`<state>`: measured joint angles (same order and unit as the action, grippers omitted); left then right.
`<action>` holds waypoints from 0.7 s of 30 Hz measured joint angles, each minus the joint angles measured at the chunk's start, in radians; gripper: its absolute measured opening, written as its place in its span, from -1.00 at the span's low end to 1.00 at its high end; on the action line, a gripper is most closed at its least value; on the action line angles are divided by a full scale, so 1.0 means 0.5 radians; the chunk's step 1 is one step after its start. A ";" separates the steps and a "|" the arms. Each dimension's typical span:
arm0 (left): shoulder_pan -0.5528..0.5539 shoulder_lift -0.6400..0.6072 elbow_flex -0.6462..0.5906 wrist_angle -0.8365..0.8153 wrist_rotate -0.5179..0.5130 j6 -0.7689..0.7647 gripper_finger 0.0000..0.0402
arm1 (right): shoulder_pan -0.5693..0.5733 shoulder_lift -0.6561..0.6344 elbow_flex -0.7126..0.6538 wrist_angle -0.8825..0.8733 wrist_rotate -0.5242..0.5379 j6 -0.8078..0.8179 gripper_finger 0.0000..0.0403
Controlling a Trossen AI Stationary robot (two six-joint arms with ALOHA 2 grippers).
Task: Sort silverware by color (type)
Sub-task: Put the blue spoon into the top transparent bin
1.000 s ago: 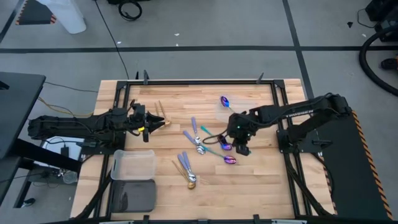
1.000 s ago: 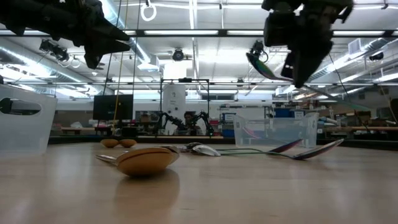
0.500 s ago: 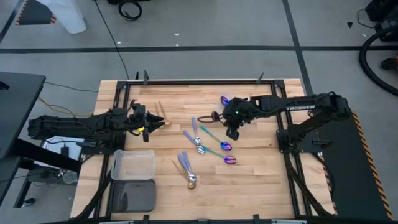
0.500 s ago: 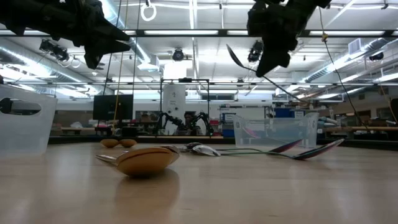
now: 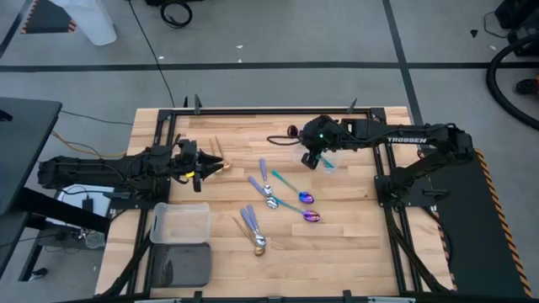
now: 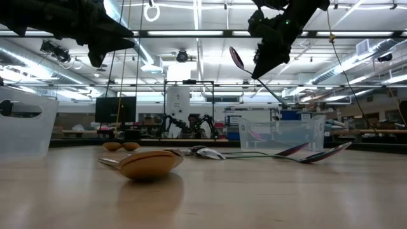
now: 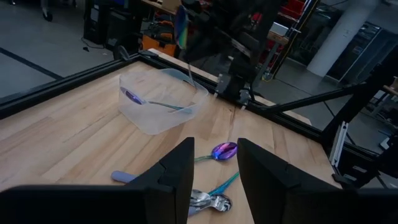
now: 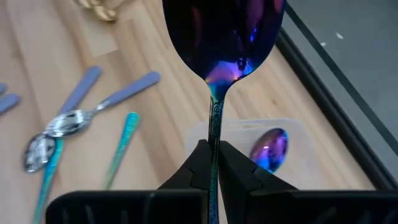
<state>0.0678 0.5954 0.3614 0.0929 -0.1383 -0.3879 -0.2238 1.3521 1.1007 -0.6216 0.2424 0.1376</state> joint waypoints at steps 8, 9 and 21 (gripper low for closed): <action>0.000 0.000 0.000 0.000 0.000 -0.002 -0.35 | -0.139 0.000 0.000 -0.001 0.008 -0.105 -0.89; 0.000 0.000 0.000 0.000 0.000 -0.002 -0.35 | -0.153 0.001 0.000 0.000 0.008 -0.119 -0.89; 0.001 0.000 0.000 0.000 0.000 -0.003 -0.35 | -0.293 0.008 -0.011 -0.032 0.003 -0.163 -0.89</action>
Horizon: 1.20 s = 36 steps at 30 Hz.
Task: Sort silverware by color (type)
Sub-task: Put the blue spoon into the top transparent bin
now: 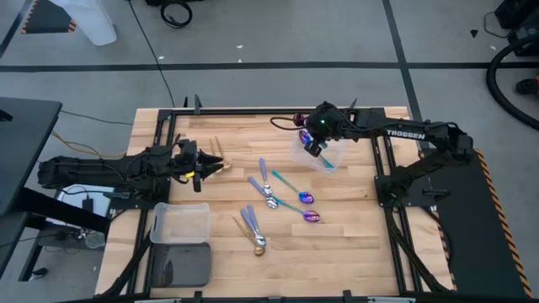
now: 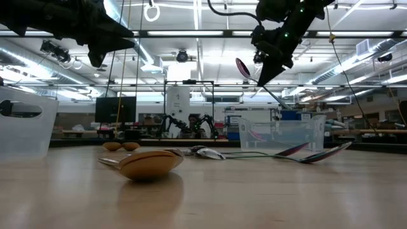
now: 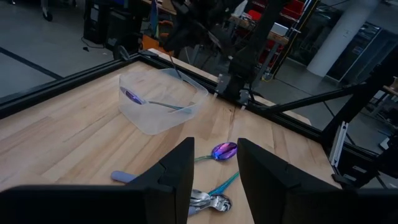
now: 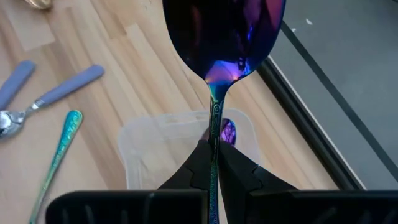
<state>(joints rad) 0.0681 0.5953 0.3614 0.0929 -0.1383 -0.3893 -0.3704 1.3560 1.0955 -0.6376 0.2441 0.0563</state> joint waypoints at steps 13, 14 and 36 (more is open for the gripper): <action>0.000 0.000 0.000 -0.001 0.001 0.000 -0.35 | -0.035 0.000 -0.258 0.104 -0.025 0.113 -0.89; 0.000 0.000 0.000 -0.001 0.001 0.000 -0.35 | -0.035 0.000 -0.278 0.120 -0.031 0.125 -0.89; 0.000 0.000 0.000 -0.002 0.001 0.014 -0.35 | -0.055 0.000 -0.766 0.542 -0.095 0.454 -0.89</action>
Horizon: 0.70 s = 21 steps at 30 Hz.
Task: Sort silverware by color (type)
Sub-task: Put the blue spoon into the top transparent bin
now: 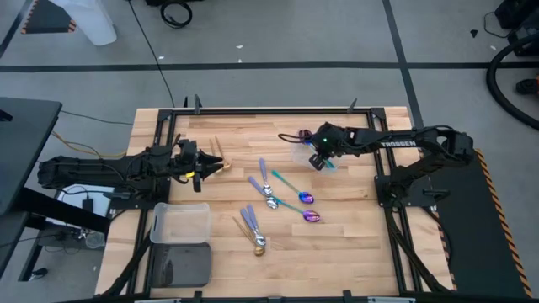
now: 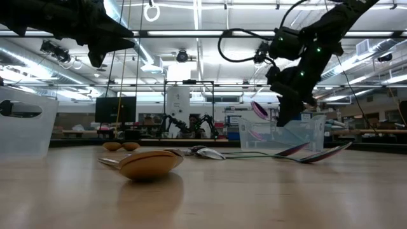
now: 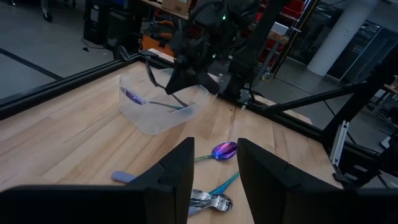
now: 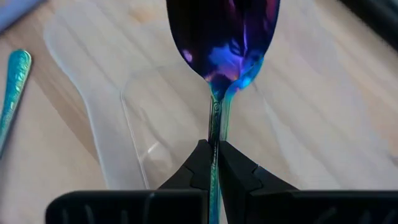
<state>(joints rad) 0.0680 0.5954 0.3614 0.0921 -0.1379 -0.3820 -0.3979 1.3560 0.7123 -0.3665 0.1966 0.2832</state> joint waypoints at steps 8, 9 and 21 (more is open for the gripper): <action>0.000 0.000 0.000 0.000 0.000 0.000 -0.35 | -0.063 -0.001 -0.092 0.086 -0.053 0.120 -0.83; 0.000 0.000 0.000 0.000 0.000 0.000 -0.35 | -0.071 -0.001 -0.094 0.087 -0.055 0.126 -0.80; 0.000 0.000 0.000 0.001 0.000 0.000 -0.35 | -0.098 -0.001 -0.061 0.124 -0.130 0.061 -0.51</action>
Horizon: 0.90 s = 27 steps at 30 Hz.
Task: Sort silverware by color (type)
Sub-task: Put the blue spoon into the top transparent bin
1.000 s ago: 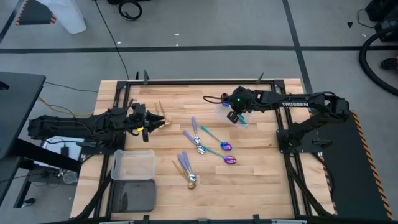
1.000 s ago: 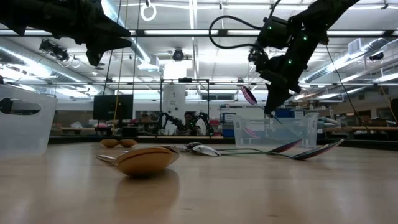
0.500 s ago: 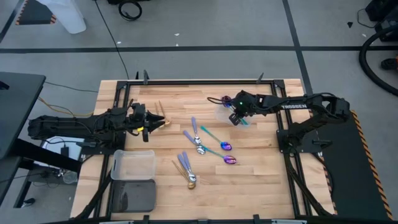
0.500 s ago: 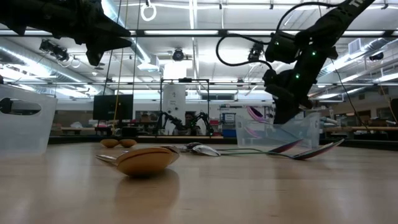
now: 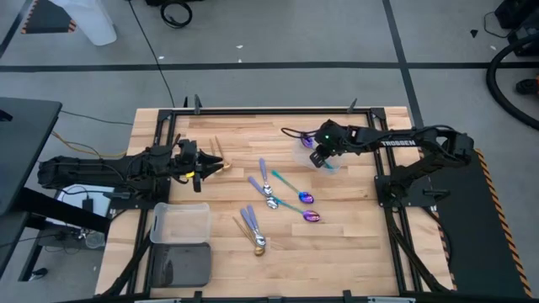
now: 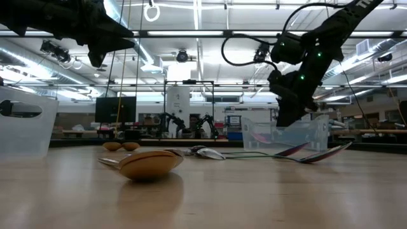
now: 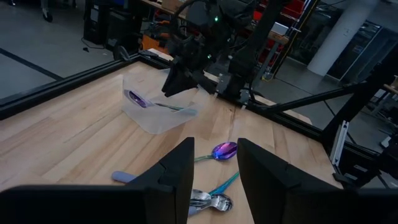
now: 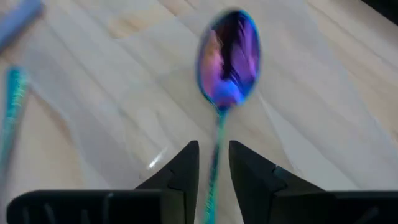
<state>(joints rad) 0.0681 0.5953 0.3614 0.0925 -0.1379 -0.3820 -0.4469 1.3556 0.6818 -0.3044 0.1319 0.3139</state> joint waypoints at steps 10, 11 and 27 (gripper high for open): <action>0.000 0.001 0.000 -0.001 0.000 0.001 -0.35 | 0.155 0.000 0.277 -0.098 -0.049 -0.084 -0.52; -0.001 0.001 0.000 -0.001 0.000 0.001 -0.35 | 0.189 0.000 0.314 -0.111 -0.049 -0.104 -0.52; 0.000 0.001 0.000 0.000 -0.069 0.004 -0.35 | 0.749 0.000 0.504 -0.297 -0.049 -0.002 -0.52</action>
<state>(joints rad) 0.0681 0.5957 0.3614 0.0923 -0.1722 -0.3800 -0.0723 1.3556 0.9340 -0.4531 0.1074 0.3130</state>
